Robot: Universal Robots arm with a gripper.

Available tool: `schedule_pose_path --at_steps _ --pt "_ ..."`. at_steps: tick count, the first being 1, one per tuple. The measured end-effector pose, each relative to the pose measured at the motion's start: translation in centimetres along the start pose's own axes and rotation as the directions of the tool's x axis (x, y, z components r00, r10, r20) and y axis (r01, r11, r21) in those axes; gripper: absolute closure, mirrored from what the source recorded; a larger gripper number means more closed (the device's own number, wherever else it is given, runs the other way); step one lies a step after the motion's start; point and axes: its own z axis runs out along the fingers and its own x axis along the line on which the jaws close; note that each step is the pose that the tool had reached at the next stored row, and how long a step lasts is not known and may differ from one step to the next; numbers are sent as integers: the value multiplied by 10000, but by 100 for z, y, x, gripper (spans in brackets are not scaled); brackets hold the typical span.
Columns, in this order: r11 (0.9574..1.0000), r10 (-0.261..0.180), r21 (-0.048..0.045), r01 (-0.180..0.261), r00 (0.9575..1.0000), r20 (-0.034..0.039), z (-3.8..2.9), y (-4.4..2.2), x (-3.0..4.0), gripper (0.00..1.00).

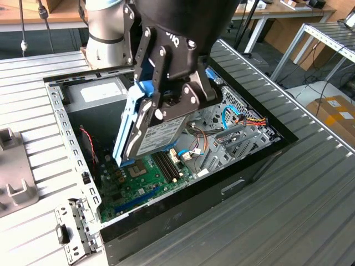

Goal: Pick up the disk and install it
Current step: 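Pick up the disk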

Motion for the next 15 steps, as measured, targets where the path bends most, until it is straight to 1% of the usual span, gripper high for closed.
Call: schedule_pose_path --at_steps 3,6,15 --pt "10000 1 -8 -1 10000 0 -3 -67 9 63" --pt "10000 1 -11 -1 10000 -1 -6 -105 16 63" --pt "10000 1 -11 -1 10000 0 -9 -133 52 63"
